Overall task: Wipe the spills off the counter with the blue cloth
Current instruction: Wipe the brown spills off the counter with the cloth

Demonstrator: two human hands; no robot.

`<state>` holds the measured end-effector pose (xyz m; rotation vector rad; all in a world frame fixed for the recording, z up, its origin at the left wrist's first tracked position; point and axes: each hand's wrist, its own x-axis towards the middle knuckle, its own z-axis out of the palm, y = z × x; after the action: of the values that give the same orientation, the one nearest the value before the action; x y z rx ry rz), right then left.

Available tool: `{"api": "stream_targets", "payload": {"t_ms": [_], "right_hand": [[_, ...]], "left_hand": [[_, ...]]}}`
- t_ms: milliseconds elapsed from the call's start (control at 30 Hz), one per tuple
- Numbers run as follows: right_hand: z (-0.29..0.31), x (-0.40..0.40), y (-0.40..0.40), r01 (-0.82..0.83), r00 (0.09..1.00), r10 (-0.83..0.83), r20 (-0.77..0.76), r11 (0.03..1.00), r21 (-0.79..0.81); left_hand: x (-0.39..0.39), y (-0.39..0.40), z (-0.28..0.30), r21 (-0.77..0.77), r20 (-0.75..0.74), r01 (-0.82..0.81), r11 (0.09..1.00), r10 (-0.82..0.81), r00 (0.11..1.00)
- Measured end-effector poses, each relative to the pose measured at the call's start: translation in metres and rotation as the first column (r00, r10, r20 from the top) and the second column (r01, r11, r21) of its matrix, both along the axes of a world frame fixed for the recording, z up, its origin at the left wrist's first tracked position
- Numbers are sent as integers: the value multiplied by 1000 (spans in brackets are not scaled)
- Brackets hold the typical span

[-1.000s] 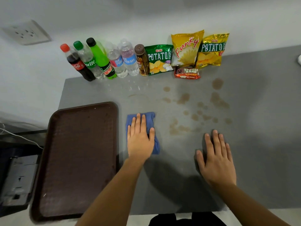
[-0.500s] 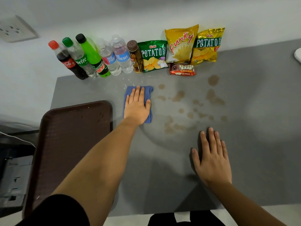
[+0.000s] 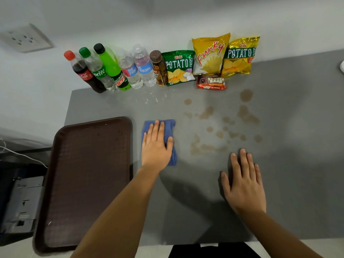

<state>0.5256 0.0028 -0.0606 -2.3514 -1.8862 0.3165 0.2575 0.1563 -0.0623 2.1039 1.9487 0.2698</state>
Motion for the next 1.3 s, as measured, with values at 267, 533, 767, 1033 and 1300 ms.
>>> {"api": "stream_targets", "payload": {"t_ms": [267,533,767,1033,1300], "right_hand": [[-10,2,-1,1,999,-1,41,1000,6],[-6,0,0,7,1000,-7,8,1000,-6],[-6,2,-1,1,1000,-1,5,1000,12],[-9,3,-1,-7,1000,7,5,1000,19],[-7,2,-1,-11,1000,11,-1,1000,10]], "left_hand": [[-2,90,5,-71,-94,-4,997,-3,996],[67,66,10,-97,-63,190,977,-196,979],[50,-28,4,-10,-21,145,989,-145,989],[6,-10,1,-19,-86,35,999,-36,996],[66,18,4,-50,-89,39,998,-43,995]]}}
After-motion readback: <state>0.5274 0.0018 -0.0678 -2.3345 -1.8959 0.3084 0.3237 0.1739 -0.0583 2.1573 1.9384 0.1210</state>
